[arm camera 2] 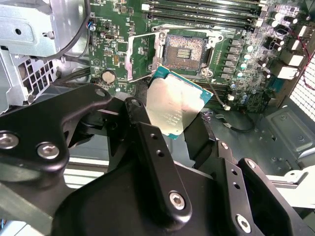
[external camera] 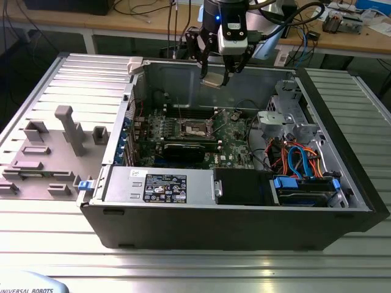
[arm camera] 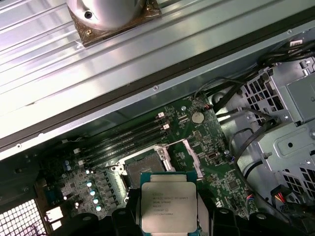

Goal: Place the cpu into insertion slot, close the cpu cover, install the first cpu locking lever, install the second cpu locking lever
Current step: 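Place the cpu into insertion slot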

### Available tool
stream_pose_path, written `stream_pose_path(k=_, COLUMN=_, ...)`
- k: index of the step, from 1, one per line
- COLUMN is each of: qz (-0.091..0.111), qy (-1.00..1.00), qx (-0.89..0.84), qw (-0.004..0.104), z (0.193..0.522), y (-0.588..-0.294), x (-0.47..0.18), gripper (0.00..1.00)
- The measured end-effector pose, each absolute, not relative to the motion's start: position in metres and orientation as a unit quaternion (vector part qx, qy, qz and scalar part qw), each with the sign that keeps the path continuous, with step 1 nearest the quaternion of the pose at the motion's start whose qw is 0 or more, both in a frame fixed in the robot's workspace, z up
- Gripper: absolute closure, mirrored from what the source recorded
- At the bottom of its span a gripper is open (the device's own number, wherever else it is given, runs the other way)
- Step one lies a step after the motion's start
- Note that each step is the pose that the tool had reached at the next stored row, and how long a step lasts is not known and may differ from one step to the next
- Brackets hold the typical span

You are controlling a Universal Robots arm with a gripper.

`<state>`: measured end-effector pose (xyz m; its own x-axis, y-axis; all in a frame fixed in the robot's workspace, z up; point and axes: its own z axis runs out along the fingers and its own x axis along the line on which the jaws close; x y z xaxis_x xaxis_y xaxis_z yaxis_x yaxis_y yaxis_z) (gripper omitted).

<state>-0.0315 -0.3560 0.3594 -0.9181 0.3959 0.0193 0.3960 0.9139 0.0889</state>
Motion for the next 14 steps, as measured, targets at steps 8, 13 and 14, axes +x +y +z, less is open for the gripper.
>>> stream_pose_path(k=8, qz=-0.046, qy=-0.977, qx=-0.206, qw=0.0, z=0.3594, y=-0.356, x=-0.0315, gripper=0.46)
stream_pose_path(k=13, qz=-0.046, qy=-0.972, qx=-0.23, qw=-0.001, z=0.3587, y=-0.356, x=-0.0316, gripper=0.46)
stream_pose_path(k=14, qz=-0.046, qy=-0.969, qx=-0.242, qw=-0.001, z=0.3583, y=-0.356, x=-0.0316, gripper=0.46)
